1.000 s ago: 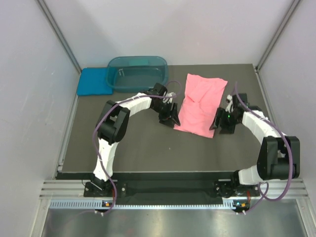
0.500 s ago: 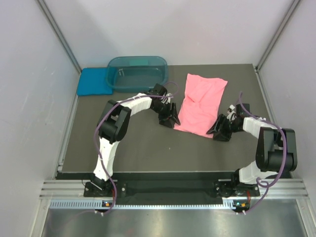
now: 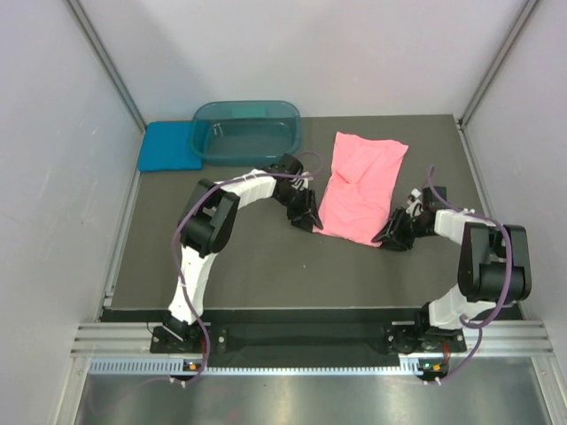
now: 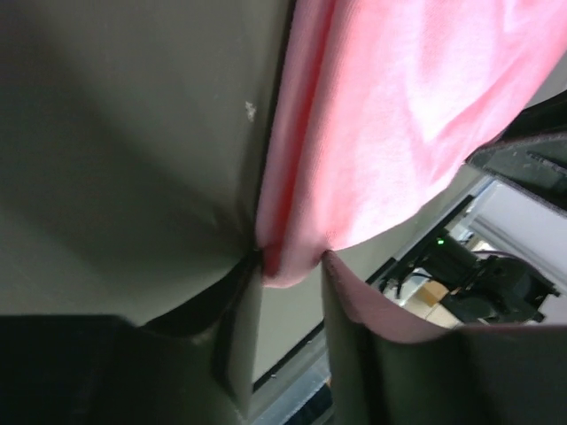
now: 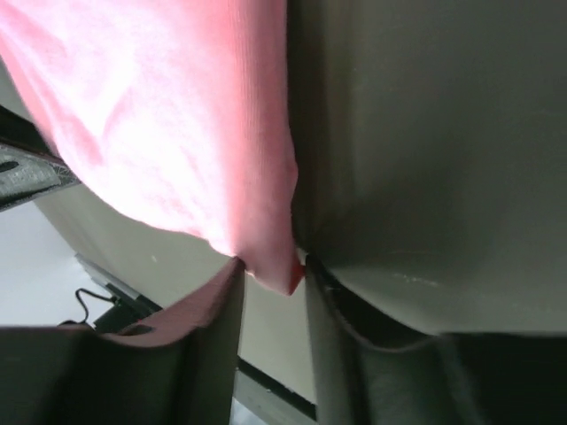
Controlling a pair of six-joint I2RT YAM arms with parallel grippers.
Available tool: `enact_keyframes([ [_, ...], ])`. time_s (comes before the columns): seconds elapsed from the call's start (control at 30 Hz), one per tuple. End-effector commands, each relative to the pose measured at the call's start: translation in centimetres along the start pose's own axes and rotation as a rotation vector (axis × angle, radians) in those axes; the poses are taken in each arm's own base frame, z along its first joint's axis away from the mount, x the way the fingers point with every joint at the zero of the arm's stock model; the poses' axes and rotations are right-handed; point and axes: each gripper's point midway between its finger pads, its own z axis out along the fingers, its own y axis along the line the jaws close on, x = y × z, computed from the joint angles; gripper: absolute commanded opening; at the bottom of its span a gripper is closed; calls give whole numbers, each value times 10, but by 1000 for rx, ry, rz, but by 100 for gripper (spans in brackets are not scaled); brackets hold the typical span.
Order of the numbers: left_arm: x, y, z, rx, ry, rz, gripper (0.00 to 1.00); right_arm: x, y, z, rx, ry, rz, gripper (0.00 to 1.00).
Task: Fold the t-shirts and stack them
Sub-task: Fold the tshirt
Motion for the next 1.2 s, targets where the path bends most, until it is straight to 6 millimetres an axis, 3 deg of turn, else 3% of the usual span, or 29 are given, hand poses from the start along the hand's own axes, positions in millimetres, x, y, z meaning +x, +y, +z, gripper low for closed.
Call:
enact_keyframes([
  [0.0,-3,10,10,-34,-4,2,36,-4,-22,8,70,-24,-13,31],
  [0.07,-7,11,10,-43,-13,8,18,-4,-25,8,85,-22,-24,19],
  [0.13,-6,14,10,-62,-4,11,7,-7,-25,6,96,-28,-39,12],
  [0.17,-10,16,9,-73,-16,25,0,-6,-27,3,111,-26,-46,1],
  [0.4,0,22,-11,-145,-48,75,0,5,-23,-24,158,-44,-86,0],
  [0.6,23,25,-8,-107,-13,35,0,35,-38,-13,146,-14,-55,0],
  [0.8,43,14,-18,-121,-22,82,0,36,-31,-23,132,-41,-84,0],
  [0.87,57,26,-15,-137,0,65,0,43,-33,-20,135,-21,-78,0],
  [0.97,72,28,-17,-130,10,51,0,49,-26,-20,137,0,-66,0],
  [1.17,82,9,-39,-123,-42,97,0,62,-11,-39,113,-37,-79,0],
])
